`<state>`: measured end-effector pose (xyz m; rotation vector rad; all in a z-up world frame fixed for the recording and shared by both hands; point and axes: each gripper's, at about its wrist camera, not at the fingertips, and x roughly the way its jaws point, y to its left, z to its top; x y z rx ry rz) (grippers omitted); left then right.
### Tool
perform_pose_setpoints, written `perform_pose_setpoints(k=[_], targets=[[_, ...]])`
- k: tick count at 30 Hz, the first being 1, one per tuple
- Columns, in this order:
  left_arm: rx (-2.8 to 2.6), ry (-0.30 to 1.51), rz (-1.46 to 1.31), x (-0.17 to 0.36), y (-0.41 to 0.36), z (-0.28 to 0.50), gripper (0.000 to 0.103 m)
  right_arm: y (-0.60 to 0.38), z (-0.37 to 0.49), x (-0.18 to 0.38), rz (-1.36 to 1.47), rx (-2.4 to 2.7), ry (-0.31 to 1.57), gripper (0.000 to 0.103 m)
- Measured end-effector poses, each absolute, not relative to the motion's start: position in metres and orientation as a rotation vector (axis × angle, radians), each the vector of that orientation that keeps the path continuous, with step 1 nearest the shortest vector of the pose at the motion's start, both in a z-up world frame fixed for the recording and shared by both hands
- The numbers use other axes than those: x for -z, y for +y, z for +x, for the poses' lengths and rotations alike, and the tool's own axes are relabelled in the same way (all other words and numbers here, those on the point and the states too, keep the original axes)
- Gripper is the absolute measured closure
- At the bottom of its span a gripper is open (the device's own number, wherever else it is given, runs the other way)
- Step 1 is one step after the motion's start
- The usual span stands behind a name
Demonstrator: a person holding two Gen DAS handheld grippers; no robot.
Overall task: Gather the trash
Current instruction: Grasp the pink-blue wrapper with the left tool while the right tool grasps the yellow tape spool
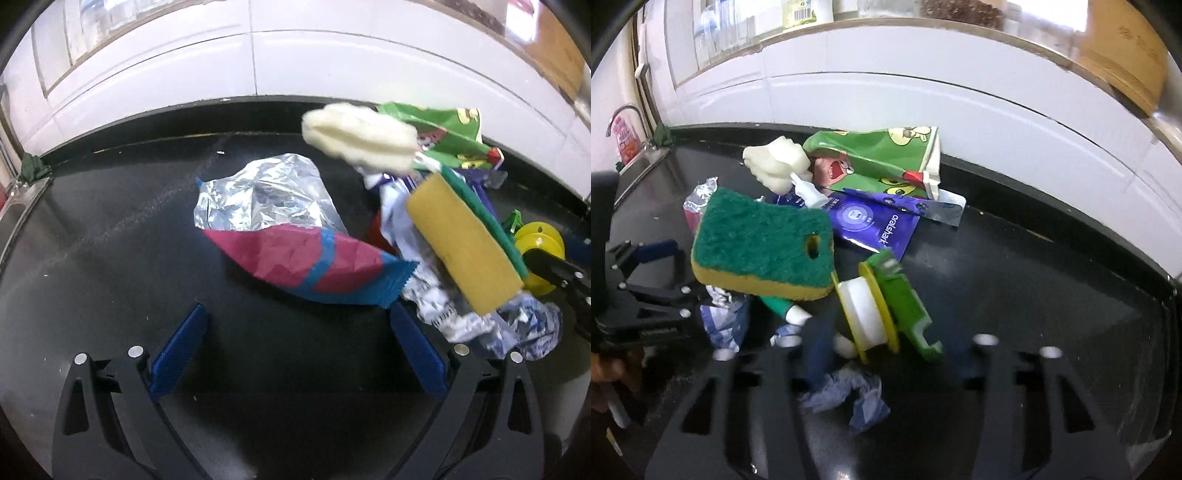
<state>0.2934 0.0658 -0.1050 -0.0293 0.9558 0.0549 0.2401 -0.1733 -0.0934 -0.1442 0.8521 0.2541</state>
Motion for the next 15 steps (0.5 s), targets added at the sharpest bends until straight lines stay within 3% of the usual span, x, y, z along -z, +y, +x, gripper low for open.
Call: perform_pose_setpoints(k=[1, 3, 5, 7, 8, 10, 12, 14, 15], targets=[[-0.049, 0.949, -0.04, 0.104, 0.07, 0.293, 0.011, -0.172, 0.24, 0.094, -0.151, -0.256, 0.853, 0.081], [-0.045, 0.929, -0.04, 0.101, 0.076, 0.292, 0.036, -0.17, 0.235, 0.093, -0.158, -0.259, 0.844, 0.081], [-0.018, 0.919, -0.061, 0.097, 0.086, 0.291, 0.077, -0.172, 0.226, 0.088, -0.148, -0.256, 0.822, 0.081], [-0.001, 0.932, -0.102, 0.096, 0.095, 0.291, 0.097, -0.177, 0.213, 0.081, -0.119, -0.25, 0.803, 0.082], [0.021, 0.946, -0.138, 0.096, 0.103, 0.29, 0.1, -0.181, 0.207, 0.077, -0.096, -0.249, 0.791, 0.082], [0.041, 0.955, -0.159, 0.095, 0.109, 0.288, 0.1, -0.186, 0.195, 0.069, -0.063, -0.259, 0.781, 0.082], [0.06, 0.949, -0.146, 0.091, 0.114, 0.286, 0.089, -0.187, 0.184, 0.063, -0.053, -0.271, 0.773, 0.082], [0.057, 0.938, -0.143, 0.088, 0.117, 0.288, 0.007, -0.187, 0.18, 0.061, -0.059, -0.267, 0.774, 0.082], [0.051, 0.919, -0.148, 0.086, 0.116, 0.287, 0.007, -0.188, 0.179, 0.061, -0.059, -0.263, 0.777, 0.082]])
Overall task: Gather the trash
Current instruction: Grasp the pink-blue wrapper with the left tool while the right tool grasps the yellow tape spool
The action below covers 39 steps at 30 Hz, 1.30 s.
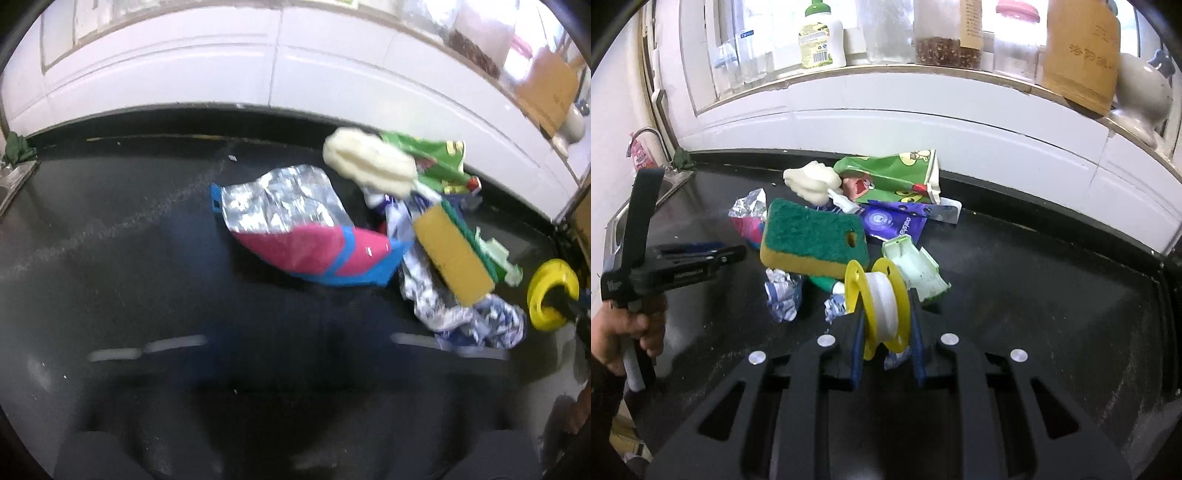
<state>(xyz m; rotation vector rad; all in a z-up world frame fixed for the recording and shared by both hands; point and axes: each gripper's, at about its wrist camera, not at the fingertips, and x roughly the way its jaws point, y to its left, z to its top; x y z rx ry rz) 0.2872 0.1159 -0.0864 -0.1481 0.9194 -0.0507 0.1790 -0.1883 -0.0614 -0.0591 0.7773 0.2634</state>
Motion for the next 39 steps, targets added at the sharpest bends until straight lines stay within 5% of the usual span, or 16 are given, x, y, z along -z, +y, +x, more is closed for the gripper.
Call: perform_pose_setpoints(k=[24, 26, 27, 28, 29, 36, 37, 39], targets=[[-0.034, 0.916, -0.247, 0.088, 0.141, 0.375, 0.01, -0.207, 0.154, 0.06, -0.002, -0.277, 0.781, 0.082], [-0.017, 0.918, -0.267, 0.089, 0.148, 0.383, 0.063, -0.207, 0.154, 0.06, 0.003, -0.279, 0.779, 0.082], [-0.012, 0.92, -0.265, 0.09, 0.15, 0.386, 0.073, -0.207, 0.155, 0.061, 0.009, -0.28, 0.782, 0.082], [0.0, 0.928, -0.266, 0.09, 0.151, 0.389, 0.098, -0.207, 0.155, 0.061, 0.011, -0.282, 0.782, 0.082], [0.037, 0.948, -0.29, 0.093, 0.153, 0.392, 0.103, -0.207, 0.155, 0.062, 0.013, -0.283, 0.783, 0.082], [0.084, 0.941, -0.391, 0.083, 0.179, 0.371, 0.103, -0.206, 0.153, 0.064, 0.029, -0.294, 0.784, 0.082], [0.068, 0.93, -0.417, 0.079, 0.189, 0.365, 0.093, -0.205, 0.153, 0.064, 0.028, -0.297, 0.784, 0.082], [0.041, 0.909, -0.454, 0.074, 0.202, 0.362, 0.036, -0.204, 0.154, 0.065, 0.026, -0.303, 0.782, 0.082]])
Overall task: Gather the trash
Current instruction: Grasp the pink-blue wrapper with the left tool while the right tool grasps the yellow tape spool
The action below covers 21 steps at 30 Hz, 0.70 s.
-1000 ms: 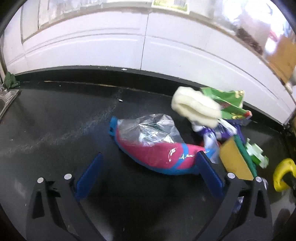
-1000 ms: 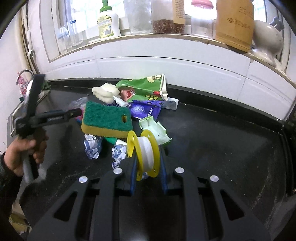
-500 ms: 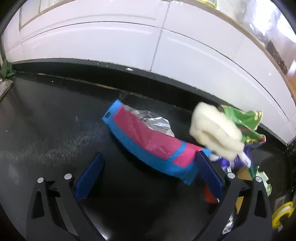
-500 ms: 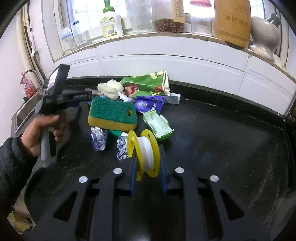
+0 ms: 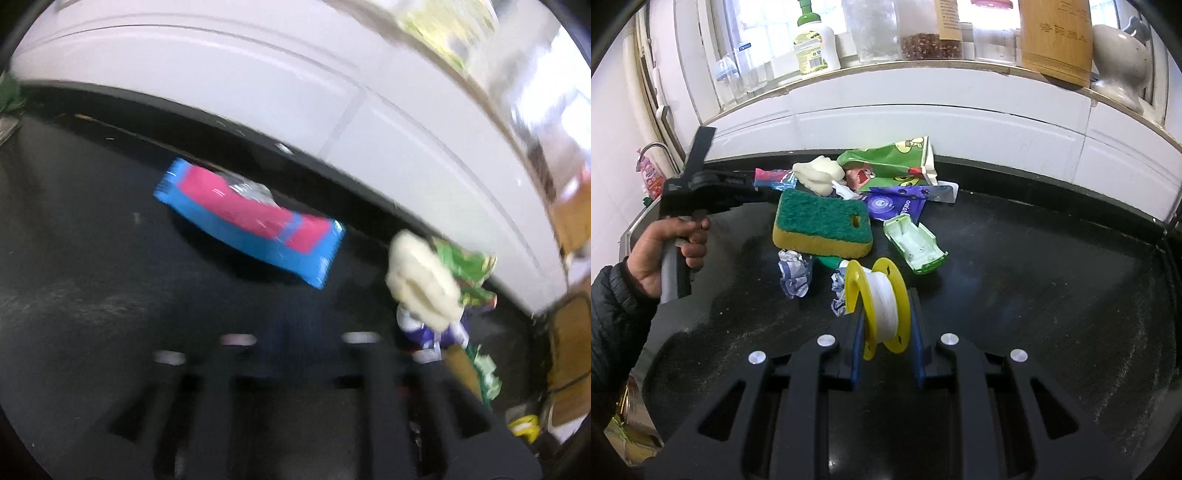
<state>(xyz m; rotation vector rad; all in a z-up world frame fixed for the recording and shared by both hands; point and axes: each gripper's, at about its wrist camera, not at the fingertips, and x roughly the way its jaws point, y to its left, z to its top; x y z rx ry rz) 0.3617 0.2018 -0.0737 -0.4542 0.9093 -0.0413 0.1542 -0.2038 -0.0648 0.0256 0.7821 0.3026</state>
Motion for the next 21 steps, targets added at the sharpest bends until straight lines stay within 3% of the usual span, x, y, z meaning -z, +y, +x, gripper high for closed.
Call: perform_pose_setpoints(k=[1, 8, 12, 13, 14, 16, 17, 21], targets=[[-0.007, 0.884, -0.479, 0.07, 0.211, 0.362, 0.006, -0.203, 0.155, 0.065, 0.026, -0.304, 0.782, 0.082], [-0.166, 0.937, -0.489, 0.082, 0.221, 0.4, 0.006, -0.204, 0.153, 0.063, 0.033, -0.304, 0.769, 0.082], [-0.267, 0.95, -0.349, 0.085, 0.208, 0.423, 0.008, -0.208, 0.154, 0.063, 0.039, -0.294, 0.772, 0.082], [-0.282, 0.947, -0.318, 0.085, 0.205, 0.425, 0.027, -0.209, 0.154, 0.063, 0.04, -0.293, 0.774, 0.082], [-0.281, 0.93, -0.269, 0.083, 0.198, 0.427, 0.06, -0.209, 0.153, 0.064, 0.04, -0.292, 0.774, 0.082], [-0.241, 0.927, -0.249, 0.081, 0.19, 0.429, 0.085, -0.211, 0.152, 0.065, 0.043, -0.29, 0.776, 0.082], [-0.204, 0.93, -0.26, 0.081, 0.189, 0.426, 0.094, -0.211, 0.152, 0.066, 0.046, -0.289, 0.778, 0.082], [-0.159, 0.924, -0.23, 0.078, 0.188, 0.405, 0.099, -0.209, 0.148, 0.066, 0.052, -0.288, 0.779, 0.082]])
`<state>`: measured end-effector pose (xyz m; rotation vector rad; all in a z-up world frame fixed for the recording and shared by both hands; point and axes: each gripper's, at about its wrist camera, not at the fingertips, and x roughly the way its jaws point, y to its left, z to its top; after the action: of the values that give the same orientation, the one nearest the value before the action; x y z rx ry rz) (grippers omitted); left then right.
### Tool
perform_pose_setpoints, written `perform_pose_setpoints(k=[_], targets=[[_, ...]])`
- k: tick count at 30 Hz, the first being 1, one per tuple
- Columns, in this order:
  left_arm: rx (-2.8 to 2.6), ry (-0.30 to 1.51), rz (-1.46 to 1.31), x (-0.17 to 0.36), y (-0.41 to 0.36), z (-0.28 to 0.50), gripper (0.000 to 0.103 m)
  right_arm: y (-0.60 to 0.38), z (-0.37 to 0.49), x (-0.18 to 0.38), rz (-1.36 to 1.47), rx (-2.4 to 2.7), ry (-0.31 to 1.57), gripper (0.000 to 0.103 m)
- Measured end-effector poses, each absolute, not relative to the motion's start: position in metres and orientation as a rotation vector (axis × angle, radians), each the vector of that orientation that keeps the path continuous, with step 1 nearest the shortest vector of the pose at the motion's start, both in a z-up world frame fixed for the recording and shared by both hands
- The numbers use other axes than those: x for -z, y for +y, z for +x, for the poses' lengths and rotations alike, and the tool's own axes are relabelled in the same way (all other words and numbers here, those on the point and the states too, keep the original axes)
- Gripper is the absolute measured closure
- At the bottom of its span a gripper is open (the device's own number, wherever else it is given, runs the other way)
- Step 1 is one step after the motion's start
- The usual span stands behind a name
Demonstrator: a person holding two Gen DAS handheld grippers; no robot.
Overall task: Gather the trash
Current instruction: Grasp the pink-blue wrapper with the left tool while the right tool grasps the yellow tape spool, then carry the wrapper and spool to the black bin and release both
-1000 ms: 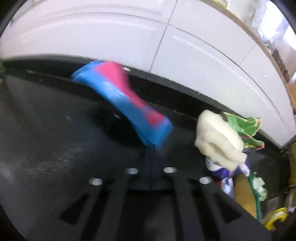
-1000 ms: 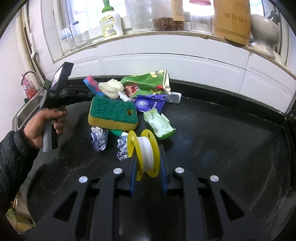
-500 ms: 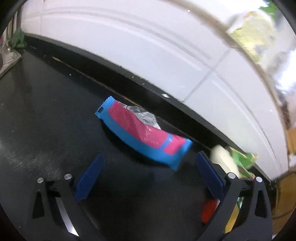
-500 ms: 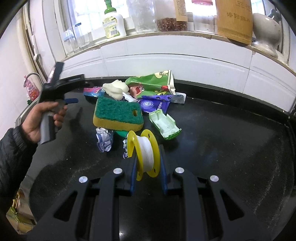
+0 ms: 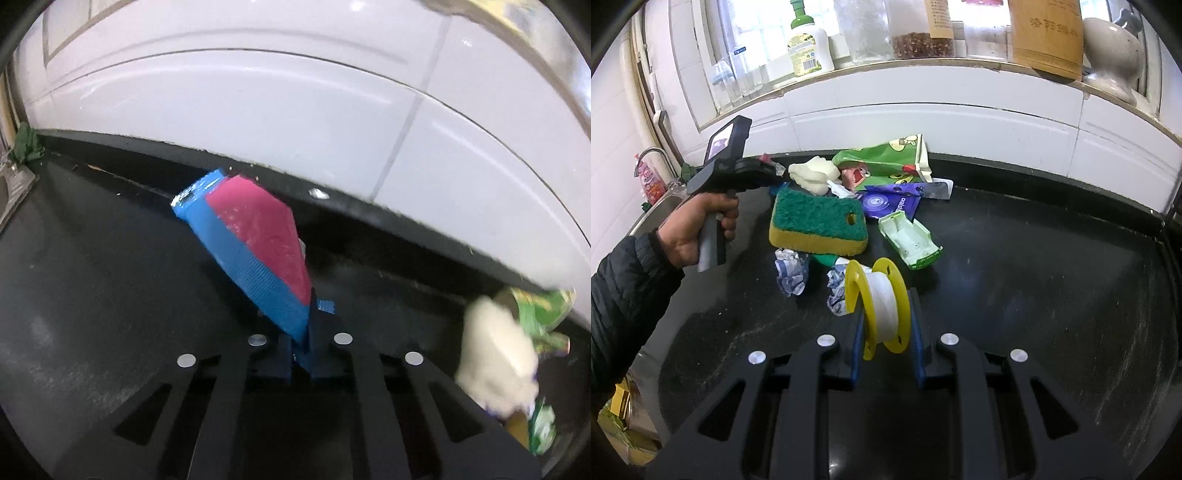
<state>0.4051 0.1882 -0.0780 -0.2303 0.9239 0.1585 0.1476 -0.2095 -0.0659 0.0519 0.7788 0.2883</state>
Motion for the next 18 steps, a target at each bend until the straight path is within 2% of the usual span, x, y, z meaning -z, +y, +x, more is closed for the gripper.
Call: perform_pose_setpoints(k=[9, 12, 18], targets=[[-0.051, 0.894, -0.08, 0.036, 0.169, 0.275, 0.099, -0.201, 0.106, 0.05, 0.048, -0.276, 0.75, 0.082], [-0.003, 0.868, 0.005, 0.019, 0.136, 0.204, 0.099, -0.195, 0.085, 0.046, 0.045, -0.274, 0.743, 0.082], [0.057, 0.835, 0.086, 0.021, 0.09, 0.144, 0.099, -0.179, 0.043, 0.045, 0.04, -0.284, 0.74, 0.082]])
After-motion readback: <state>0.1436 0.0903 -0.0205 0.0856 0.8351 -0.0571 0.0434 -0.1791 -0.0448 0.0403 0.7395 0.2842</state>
